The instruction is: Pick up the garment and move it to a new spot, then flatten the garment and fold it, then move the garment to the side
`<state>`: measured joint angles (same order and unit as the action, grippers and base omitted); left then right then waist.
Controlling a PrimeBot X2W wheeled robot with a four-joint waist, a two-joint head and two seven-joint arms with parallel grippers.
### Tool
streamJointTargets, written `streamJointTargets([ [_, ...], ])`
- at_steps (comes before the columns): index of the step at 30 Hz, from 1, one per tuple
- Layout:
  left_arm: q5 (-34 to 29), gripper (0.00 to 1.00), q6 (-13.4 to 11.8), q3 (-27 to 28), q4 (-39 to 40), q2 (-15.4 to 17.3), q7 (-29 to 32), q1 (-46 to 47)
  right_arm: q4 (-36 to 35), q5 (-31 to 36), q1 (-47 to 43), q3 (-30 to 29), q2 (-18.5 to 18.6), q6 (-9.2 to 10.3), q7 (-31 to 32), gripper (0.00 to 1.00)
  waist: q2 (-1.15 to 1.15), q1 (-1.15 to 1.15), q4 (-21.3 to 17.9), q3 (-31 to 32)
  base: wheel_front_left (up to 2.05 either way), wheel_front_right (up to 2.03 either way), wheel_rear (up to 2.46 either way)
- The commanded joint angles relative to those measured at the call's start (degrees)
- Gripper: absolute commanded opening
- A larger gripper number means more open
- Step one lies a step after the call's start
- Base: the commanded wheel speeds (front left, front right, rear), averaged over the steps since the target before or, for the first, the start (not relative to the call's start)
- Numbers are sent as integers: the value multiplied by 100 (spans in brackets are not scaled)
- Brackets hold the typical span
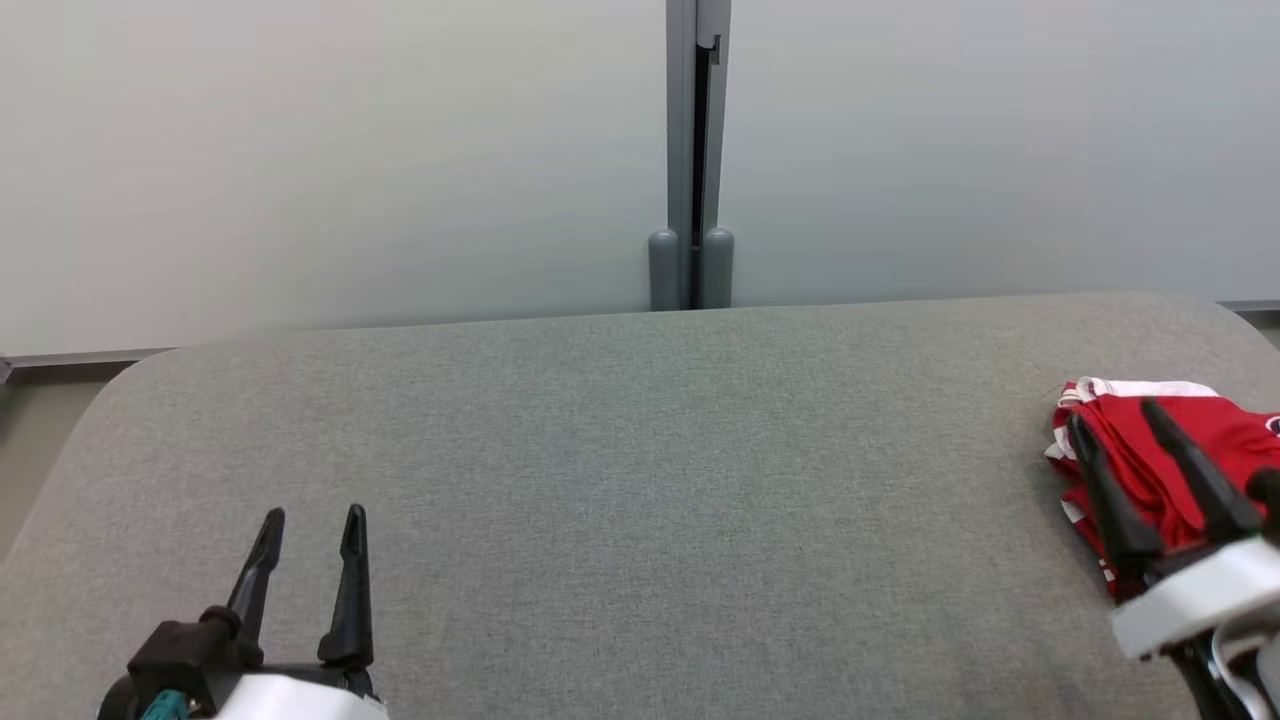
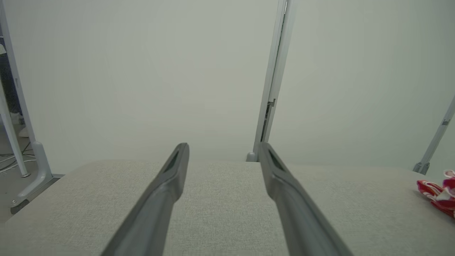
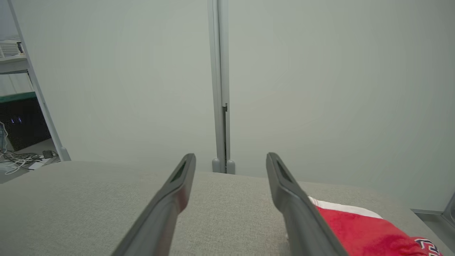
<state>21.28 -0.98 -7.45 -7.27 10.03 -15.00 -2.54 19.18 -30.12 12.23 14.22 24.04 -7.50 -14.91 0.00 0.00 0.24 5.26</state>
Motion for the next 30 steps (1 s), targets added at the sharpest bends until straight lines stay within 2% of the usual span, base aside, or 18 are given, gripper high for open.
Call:
streamJointTargets([
  [1,-39,100,43,46,-63,-40,-20,-98,-153,89,-241,-138,-51,0,-34,100,0,0,51,27,0,0,0],
  [6,-225,100,226,197,-313,-220,-21,-174,-708,479,-1044,-666,-522,0,-31,100,0,0,129,34,0,0,0],
  [13,-564,100,507,256,-516,-466,-21,-177,-924,949,-1502,-1077,-1033,0,-32,100,0,0,155,12,0,0,0],
  [19,-683,100,651,359,-643,-589,-16,-126,-1034,1173,-1554,-1144,-1237,0,-32,100,0,0,121,5,0,0,0],
  [30,-852,100,735,513,-793,-660,-16,-56,-1007,1255,-1465,-1166,-1385,0,-32,100,0,0,98,-4,0,0,0],
])
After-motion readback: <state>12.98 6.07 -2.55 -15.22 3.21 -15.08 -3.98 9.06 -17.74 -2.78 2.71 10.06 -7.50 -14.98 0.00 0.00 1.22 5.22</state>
